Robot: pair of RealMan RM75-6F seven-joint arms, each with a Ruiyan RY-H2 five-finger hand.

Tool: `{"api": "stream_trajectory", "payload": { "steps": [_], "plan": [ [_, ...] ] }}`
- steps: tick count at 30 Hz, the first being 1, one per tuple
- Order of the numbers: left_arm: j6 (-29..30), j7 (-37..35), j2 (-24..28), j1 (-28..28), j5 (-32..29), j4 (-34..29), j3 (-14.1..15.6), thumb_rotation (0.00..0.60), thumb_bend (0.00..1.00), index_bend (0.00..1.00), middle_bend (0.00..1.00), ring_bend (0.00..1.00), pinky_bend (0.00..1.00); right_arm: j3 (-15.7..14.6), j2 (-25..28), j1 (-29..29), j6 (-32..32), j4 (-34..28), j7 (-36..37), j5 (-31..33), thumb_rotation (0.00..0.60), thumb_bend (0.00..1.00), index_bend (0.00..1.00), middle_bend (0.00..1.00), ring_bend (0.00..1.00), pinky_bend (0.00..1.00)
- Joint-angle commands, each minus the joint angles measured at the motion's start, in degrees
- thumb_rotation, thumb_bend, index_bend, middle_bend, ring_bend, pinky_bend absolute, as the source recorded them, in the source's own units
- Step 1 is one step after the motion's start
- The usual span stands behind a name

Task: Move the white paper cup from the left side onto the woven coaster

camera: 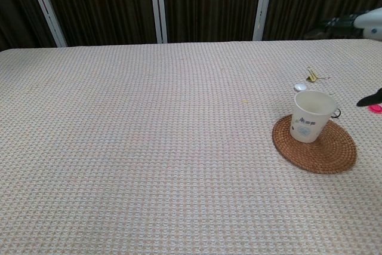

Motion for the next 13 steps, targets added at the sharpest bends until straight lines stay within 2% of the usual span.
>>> {"api": "stream_trajectory", "payload": {
  "steps": [1,6,13],
  "plan": [
    [0.49,-0.87,-0.03,0.41,0.97,0.79,0.24,0.6,0.0,0.0,0.0,0.0,0.0,-2.19,2.18,-9.7,14.78,-0.98,3.96,-8.23,0.6,0.0,0.0,0.0,0.0,0.0],
    [0.7,-2.47,-0.06,1.23,2.03,2.1,0.93,0.6,0.0,0.0,0.0,0.0,0.0,-4.21,-2.05,-16.0,23.63,7.32,7.74,-12.9,0.6,0.0,0.0,0.0,0.0,0.0],
    [0.26,-5.42,1.34,2.24,2.63,1.83,1.62,0.6,0.0,0.0,0.0,0.0,0.0,-5.42,-6.11,-20.2,28.81,15.25,9.38,-15.84,0.6,0.0,0.0,0.0,0.0,0.0]
  ]
}}
